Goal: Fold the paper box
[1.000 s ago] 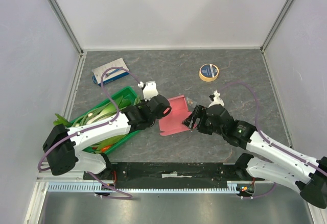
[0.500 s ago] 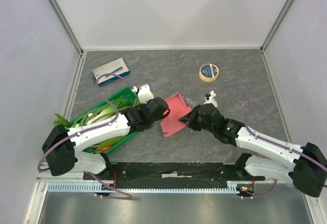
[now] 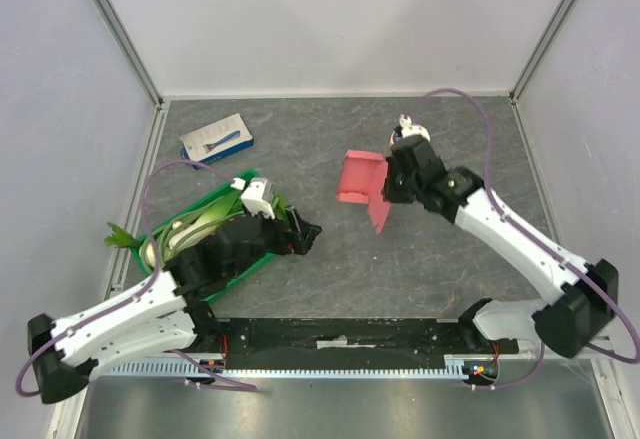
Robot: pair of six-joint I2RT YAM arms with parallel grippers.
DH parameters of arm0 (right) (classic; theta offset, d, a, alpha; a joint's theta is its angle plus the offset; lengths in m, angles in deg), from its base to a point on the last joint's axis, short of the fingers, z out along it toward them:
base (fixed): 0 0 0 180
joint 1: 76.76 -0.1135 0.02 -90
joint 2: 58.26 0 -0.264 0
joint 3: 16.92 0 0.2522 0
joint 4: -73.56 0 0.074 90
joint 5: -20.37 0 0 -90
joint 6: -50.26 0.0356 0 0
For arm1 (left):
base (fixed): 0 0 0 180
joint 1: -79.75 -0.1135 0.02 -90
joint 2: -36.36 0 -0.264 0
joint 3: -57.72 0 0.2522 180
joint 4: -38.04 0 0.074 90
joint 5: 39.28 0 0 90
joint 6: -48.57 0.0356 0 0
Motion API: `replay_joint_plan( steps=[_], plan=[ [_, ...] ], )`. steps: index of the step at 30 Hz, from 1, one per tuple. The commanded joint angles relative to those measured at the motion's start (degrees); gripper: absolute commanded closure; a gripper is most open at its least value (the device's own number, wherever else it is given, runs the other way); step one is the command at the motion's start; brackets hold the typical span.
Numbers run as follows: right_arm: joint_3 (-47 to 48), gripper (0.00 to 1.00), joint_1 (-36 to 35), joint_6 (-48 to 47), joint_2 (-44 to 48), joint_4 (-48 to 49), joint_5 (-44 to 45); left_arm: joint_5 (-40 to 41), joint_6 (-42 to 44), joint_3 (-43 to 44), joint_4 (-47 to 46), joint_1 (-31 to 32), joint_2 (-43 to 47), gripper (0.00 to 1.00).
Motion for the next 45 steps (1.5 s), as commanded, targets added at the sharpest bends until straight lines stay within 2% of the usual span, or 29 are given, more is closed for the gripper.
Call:
replay_joint_plan(
  steps=[1,2,3,4,7,10,15,20,22,24,25,26,29,34,38,41,45],
  plan=[
    [14.46,1.0,5.84,-36.91,-9.86,-22.45,-13.32,-8.25,11.21,-1.42,-4.42,-0.31,8.08,0.05],
    [18.75,1.0,5.76,-40.04,-13.97,-28.84,-12.71,-8.26,11.22,-1.07,-3.37,-0.83,8.96,0.04],
    [19.58,1.0,5.93,-41.9,-15.32,-30.39,-12.27,-8.34,10.7,-0.72,-3.1,-1.36,9.05,0.02],
    [19.76,1.0,6.02,-42.26,-15.76,-30.49,-10.61,-9.04,9.83,-0.1,-3.19,-2.06,9.06,0.02],
    [20.11,1.0,6.11,-44.29,-17.43,-30.93,-17.32,-14.4,7.55,1.12,-4.68,-6.01,6.95,0.02],
    [19.68,1.0,6.11,-44.9,-19.63,-32.86,-16.4,-19.15,6.74,2.44,-5.65,-9.79,4.23,0.02],
    [17.83,1.0,5.68,-44.82,-19.02,-33.92,-18.33,-29.6,7.88,3.42,-8.36,-11.12,-0.25,0.07],
    [21.51,1.0,1.81,-46.66,-20.34,-35.59,-16.57,-31.54,7.44,2.89,-12.41,-11.56,-8.95,0.07],
    [21.61,1.0,1.11,-46.49,-20.69,-36.11,-17.79,-31.46,9.63,4.2,-12.94,-11.56,-12.02,0.1],
    [21.43,1.0,0.49,-46.05,-21.57,-36.38,-17.8,-33.47,12.88,5.52,-14.0,-11.38,-16.86,0.27],
    [21.52,1.0,0.31,-45.7,-21.92,-36.47,-17.89,-33.92,15.5,7.44,-13.91,-11.04,-18.09,0.33],
    [21.43,1.0,0.31,-45.69,-22.36,-36.38,-18.24,-31.92,16.66,8.07,-14.0,-10.42,-20.28,0.39],
    [21.52,1.0,-0.21,-45.96,-22.97,-36.12,-19.03,-25.69,22.11,7.99,-16.8,-6.38,-22.4,0.38],
    [22.57,1.0,-0.39,-45.96,-23.94,-35.94,-19.91,-21.89,27.83,7.37,-21.29,-2.69,-28.11,0.39],
    [23.01,1.0,-0.48,-46.04,-24.12,-35.85,-20.96,-14.27,31.7,8.34,-22.26,0.12,-31.46,0.5],
    [23.1,1.0,-0.48,-46.05,-24.21,-35.77,-21.32,-9.15,33.54,8.95,-23.05,1.62,-33.48,0.52],
    [23.19,1.0,-0.48,-45.96,-24.38,-35.68,-21.5,-6.15,35.21,8.25,-25.07,2.41,-35.5,0.57]
  ],
)
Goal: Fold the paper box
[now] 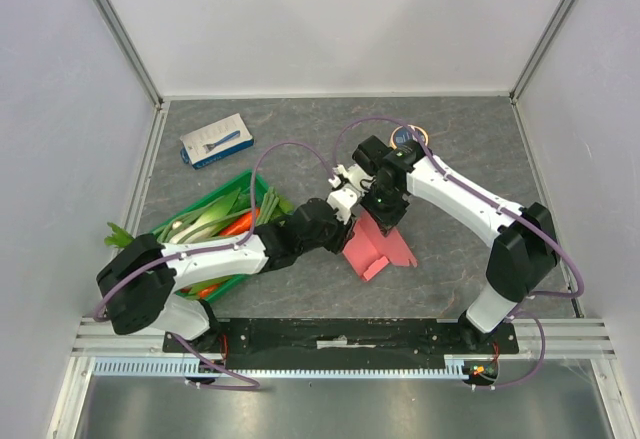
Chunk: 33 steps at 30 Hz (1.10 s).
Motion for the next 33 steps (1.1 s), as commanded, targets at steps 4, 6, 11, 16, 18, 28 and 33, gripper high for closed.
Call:
replay_joint_plan(
  steps=[4,6,11,16,18,28,33],
  plan=[
    [2.62,1.0,-0.22,-1.02,-0.12,-0.95,-1.98,12.29,8.28,2.35,-5.47,3.36,-3.99,0.65],
    [2.8,0.99,-0.22,-0.5,-0.3,-1.03,-1.63,14.76,9.42,2.53,-5.56,4.16,-5.14,0.7],
    [3.42,0.69,-0.04,6.87,0.93,2.11,5.75,22.56,7.59,2.27,-6.61,5.04,-6.81,0.91],
    [-1.93,0.32,3.55,22.08,8.73,8.28,17.52,28.56,2.14,3.23,-4.33,5.13,-10.4,0.98],
    [-3.96,0.27,4.7,27.42,12.08,9.95,23.14,29.27,-0.31,3.67,-3.36,5.13,-11.55,0.98],
    [-31.52,0.17,9.28,42.65,43.28,30.22,9.59,31.3,-13.59,5.34,5.43,4.95,-15.51,0.98],
    [-42.36,0.27,9.45,43.63,47.68,40.08,2.95,26.99,-18.95,4.29,5.43,4.42,-14.29,0.98]
  ],
)
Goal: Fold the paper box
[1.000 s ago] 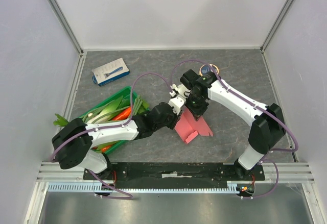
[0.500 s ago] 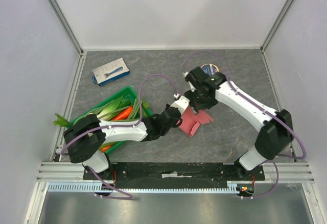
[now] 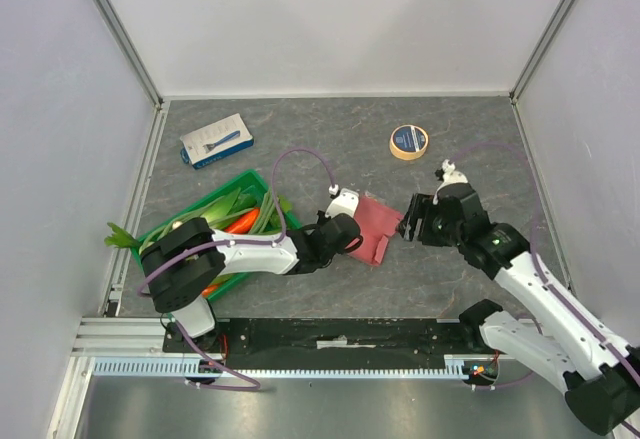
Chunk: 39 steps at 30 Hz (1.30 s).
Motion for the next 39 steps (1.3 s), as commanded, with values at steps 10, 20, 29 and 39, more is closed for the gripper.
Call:
replay_joint_plan(
  steps=[10,20,29,39],
  plan=[
    [-24.36,0.53,4.44,6.42,-2.4,32.14,-17.21,-3.12,-10.87,-1.97,-2.57,-0.58,-0.83,0.98],
    [-34.03,0.5,8.14,9.32,-9.59,48.94,-26.0,-3.03,-11.05,-4.44,-5.82,-0.58,-0.12,0.98],
    [-35.18,0.64,8.05,12.13,-14.87,61.86,-29.6,-3.21,-10.78,-5.05,-6.62,-0.32,0.58,0.98],
    [-32.64,0.76,7.26,9.86,-17.96,59.01,-27.07,-2.42,-9.73,-4.35,-6.88,1.0,0.41,0.98]
  ],
)
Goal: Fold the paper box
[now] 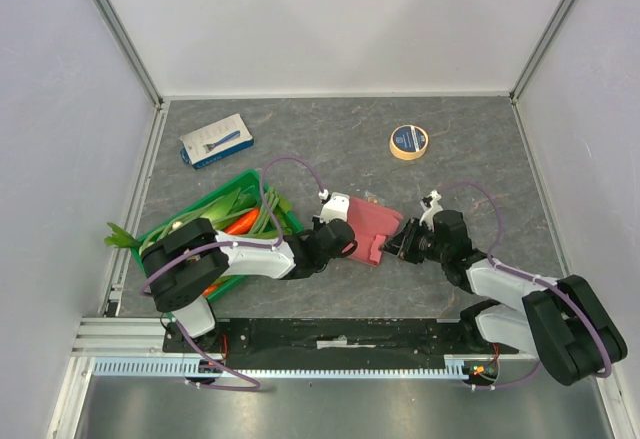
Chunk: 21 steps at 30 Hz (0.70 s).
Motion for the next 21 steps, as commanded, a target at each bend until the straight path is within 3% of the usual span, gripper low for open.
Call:
replay_joint_plan(
  steps=[1,5,10,16,21],
  plan=[
    [2.6,0.75,-1.07,-2.35,-0.32,-1.78,2.9,0.6,-0.29,0.26,-1.18,1.35,0.52,0.98],
    [7.16,0.68,-6.24,-4.64,0.03,-11.1,11.42,1.04,-0.11,0.27,-1.18,1.7,0.51,0.98],
    [11.47,0.68,-11.26,-3.41,-0.58,-21.11,23.62,1.57,0.06,0.44,-1.18,2.05,0.6,0.98],
    [17.36,0.69,-19.17,-0.77,-6.29,-28.51,32.87,2.79,-0.28,0.79,-0.65,2.67,1.22,0.98],
    [24.39,0.63,-24.62,0.63,-13.05,-37.99,42.01,4.64,-1.25,1.06,0.93,3.19,1.3,0.98]
  ],
)
